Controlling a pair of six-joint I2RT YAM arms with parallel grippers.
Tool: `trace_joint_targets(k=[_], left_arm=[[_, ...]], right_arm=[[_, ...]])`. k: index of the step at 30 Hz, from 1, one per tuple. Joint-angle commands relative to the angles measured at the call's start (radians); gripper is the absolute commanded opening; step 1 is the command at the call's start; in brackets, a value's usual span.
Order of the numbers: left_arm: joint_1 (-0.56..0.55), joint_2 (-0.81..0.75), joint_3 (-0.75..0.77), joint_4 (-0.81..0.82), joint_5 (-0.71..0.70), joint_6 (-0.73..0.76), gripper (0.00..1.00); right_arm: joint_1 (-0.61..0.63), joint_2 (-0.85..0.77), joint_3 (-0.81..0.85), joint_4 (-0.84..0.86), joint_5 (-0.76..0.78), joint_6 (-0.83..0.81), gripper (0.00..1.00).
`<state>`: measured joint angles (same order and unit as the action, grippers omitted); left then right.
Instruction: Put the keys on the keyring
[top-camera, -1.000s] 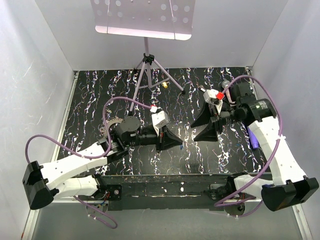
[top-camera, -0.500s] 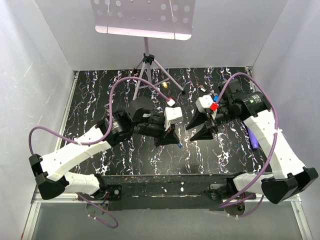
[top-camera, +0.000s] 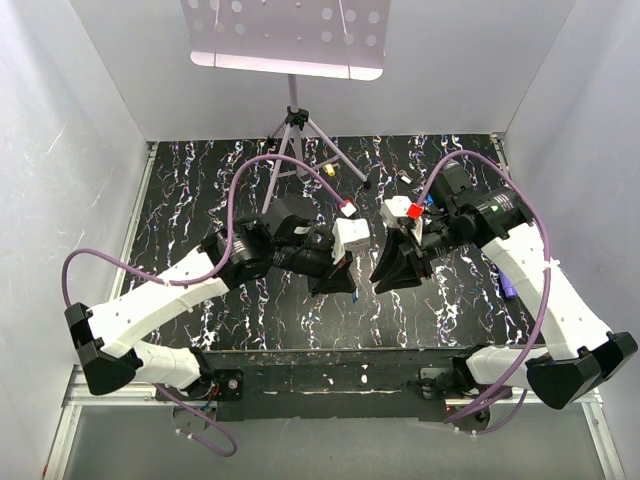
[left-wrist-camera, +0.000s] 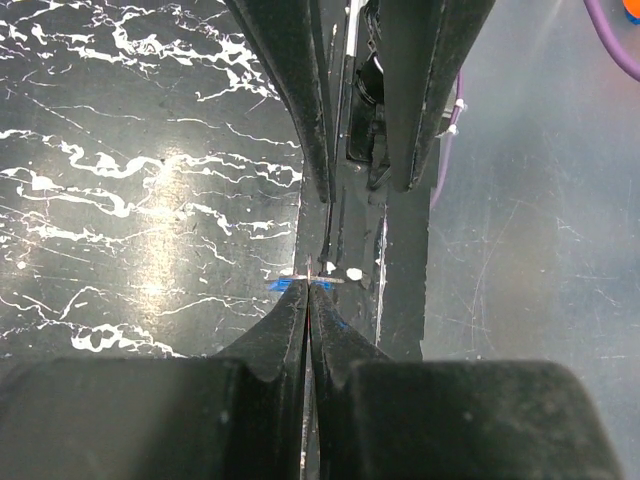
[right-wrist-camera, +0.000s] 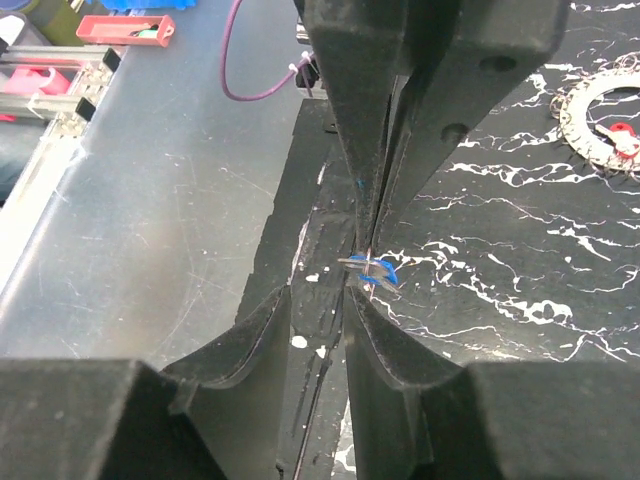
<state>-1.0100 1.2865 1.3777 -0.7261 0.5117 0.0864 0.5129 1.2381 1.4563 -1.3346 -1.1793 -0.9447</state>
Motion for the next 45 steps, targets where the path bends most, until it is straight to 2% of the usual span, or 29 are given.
trace_joint_targets(k=[1, 11, 20, 33, 45], left_arm=[[-0.002, -0.049, 0.006, 0.051, 0.019, -0.014, 0.0], [-0.001, -0.081, -0.054, 0.14, 0.039, -0.062, 0.0], [-0.001, -0.078, -0.071, 0.186, 0.05, -0.079, 0.0], [-0.001, -0.084, -0.095, 0.226, 0.044, -0.109, 0.0], [-0.001, -0.093, -0.109, 0.244, 0.034, -0.114, 0.0]], right_arm=[[0.007, -0.014, -0.016, 0.043, -0.011, 0.086, 0.36], [0.006, -0.005, -0.014, 0.1, -0.02, 0.147, 0.4], [0.006, 0.0, -0.02, 0.112, -0.037, 0.162, 0.39], [0.013, 0.0, -0.033, 0.127, -0.031, 0.178, 0.34], [0.022, 0.003, -0.04, 0.137, -0.02, 0.188, 0.23]])
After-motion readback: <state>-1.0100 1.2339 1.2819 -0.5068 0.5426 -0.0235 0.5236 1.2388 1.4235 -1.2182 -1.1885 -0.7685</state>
